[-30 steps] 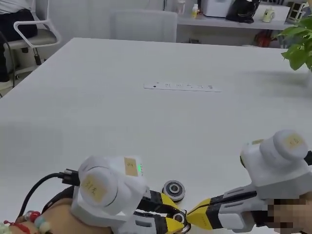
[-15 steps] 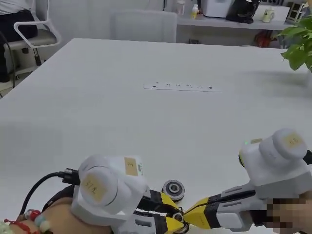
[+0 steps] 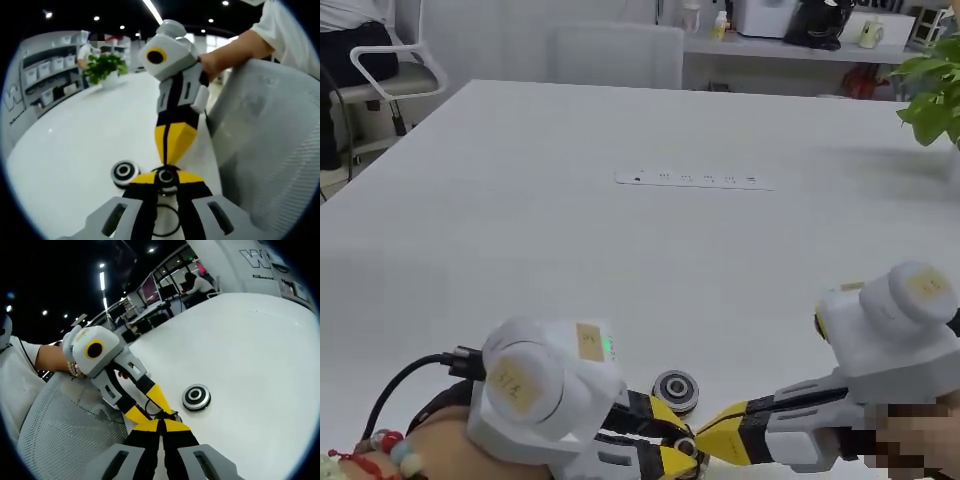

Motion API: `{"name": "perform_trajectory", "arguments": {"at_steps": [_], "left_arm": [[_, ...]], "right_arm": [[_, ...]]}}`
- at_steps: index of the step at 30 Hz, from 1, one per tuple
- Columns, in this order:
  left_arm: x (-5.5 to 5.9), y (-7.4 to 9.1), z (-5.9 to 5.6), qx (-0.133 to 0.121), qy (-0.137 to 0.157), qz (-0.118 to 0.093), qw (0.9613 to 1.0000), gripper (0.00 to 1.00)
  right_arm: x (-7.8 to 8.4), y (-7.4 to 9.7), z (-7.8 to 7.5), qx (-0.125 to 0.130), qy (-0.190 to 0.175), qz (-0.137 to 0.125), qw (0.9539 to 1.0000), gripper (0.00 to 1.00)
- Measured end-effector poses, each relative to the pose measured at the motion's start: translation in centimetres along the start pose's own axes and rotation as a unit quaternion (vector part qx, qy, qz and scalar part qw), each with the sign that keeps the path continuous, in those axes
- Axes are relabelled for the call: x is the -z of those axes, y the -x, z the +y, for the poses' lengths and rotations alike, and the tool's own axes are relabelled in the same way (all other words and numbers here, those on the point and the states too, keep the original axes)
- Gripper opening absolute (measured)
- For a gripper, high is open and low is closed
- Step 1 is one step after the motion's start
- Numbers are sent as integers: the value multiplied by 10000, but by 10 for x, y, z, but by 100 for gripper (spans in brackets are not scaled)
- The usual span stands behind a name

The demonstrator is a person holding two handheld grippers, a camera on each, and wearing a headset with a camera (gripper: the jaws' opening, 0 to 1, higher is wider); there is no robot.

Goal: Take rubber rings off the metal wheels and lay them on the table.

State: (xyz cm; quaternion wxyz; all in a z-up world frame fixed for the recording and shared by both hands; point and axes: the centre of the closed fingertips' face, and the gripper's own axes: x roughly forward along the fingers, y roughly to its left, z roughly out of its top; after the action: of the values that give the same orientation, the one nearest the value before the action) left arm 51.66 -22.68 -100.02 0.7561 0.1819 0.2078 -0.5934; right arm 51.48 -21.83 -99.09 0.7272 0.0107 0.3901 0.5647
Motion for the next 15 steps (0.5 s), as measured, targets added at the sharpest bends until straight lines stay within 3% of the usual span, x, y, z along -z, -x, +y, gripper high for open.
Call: {"name": "perform_trajectory", "arguments": {"at_steps": [4,15], "left_arm": [[-1,-2,0,-47,105,-4,9999,14],[0,-1,-1,21,-32,162,9999,14]], "right_arm": [[1,0,-1,50,48,34,10000,0],[8,-2,-9,236,8,177,9996,0]]}}
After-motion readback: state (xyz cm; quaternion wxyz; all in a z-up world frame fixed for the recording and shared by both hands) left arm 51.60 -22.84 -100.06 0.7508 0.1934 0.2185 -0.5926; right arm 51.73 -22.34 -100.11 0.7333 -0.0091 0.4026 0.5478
